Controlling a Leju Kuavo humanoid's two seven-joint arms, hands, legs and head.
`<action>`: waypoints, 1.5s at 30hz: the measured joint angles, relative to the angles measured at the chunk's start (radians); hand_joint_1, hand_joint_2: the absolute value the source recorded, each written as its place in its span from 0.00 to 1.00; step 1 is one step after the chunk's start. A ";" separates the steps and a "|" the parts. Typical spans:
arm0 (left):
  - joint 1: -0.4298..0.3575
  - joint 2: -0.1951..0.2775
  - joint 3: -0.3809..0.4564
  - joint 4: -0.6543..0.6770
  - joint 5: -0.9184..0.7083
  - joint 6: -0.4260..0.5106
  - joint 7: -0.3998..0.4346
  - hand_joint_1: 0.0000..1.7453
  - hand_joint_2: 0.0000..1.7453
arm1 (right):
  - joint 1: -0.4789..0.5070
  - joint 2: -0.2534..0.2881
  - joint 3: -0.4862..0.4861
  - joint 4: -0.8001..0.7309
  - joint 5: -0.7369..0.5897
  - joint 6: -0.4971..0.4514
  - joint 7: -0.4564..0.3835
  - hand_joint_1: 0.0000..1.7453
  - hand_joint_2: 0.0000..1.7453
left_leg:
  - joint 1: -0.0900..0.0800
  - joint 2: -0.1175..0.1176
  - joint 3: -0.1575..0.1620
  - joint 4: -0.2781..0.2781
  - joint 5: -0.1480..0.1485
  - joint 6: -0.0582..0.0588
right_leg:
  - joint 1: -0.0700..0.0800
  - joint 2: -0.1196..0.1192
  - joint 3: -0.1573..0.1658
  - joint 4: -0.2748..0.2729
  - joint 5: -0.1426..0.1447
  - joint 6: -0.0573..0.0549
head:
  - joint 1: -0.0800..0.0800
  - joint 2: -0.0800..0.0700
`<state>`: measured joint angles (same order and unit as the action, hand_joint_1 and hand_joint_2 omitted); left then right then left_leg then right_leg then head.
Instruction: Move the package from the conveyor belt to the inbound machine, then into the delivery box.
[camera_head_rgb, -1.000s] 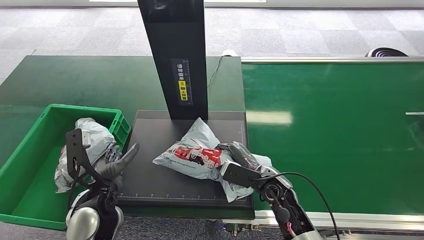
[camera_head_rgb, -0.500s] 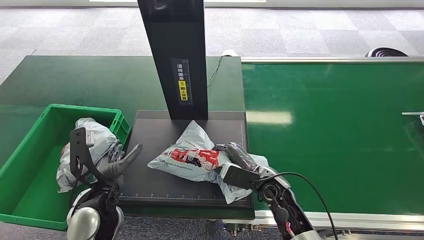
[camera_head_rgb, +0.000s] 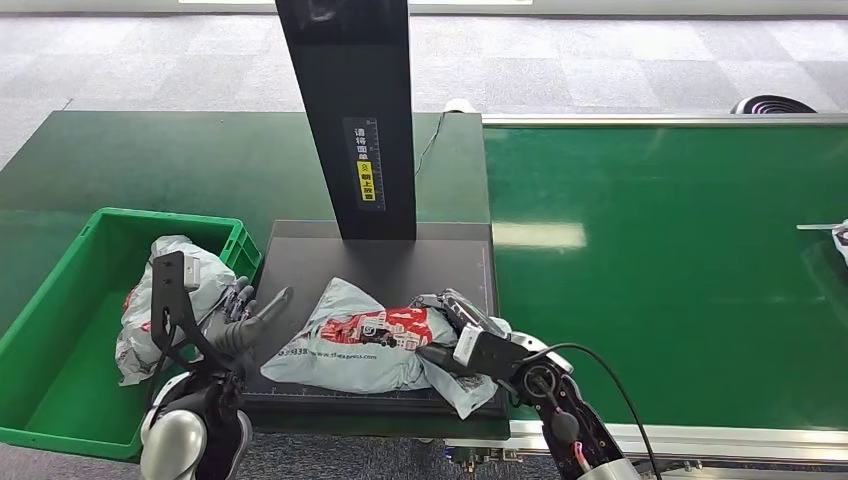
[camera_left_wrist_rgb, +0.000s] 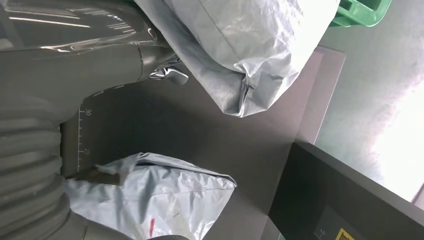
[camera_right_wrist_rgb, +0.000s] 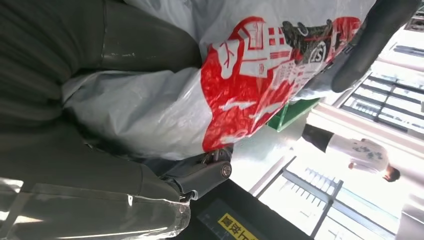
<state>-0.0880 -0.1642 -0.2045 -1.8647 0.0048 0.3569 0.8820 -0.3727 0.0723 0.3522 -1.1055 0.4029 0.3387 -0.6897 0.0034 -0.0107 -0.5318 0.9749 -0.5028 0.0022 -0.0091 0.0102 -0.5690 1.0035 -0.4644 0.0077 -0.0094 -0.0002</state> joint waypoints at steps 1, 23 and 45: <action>0.000 0.000 0.000 0.000 -0.001 0.001 0.000 0.00 1.00 | 0.000 0.000 0.001 -0.003 -0.002 0.000 0.002 0.00 1.00 | 0.000 0.000 0.000 0.000 0.000 0.000 | 0.000 0.000 0.000 0.000 0.000 0.000 | 0.000 0.000; 0.006 0.010 -0.001 0.000 -0.014 0.012 0.000 0.00 1.00 | -0.012 -0.005 -0.018 0.003 -0.027 -0.081 0.063 0.00 1.00 | 0.000 0.000 0.000 0.000 0.000 0.000 | 0.000 0.000 0.000 0.000 0.000 0.000 | 0.000 0.000; 0.021 0.036 -0.067 -0.012 -0.111 0.096 0.000 0.00 1.00 | -0.010 0.024 -0.171 -0.031 -0.199 -0.188 0.207 0.00 1.00 | 0.000 0.000 0.000 0.000 0.000 0.000 | 0.000 0.000 0.000 0.000 0.000 0.000 | 0.000 0.000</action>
<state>-0.0674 -0.1283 -0.2719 -1.8770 -0.1059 0.4533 0.8820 -0.3823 0.0962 0.1811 -1.1370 0.2038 0.1510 -0.4824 0.0033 -0.0108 -0.5317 0.9751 -0.5028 0.0022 -0.0092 0.0101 -0.5690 1.0035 -0.4643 0.0077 -0.0093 -0.0004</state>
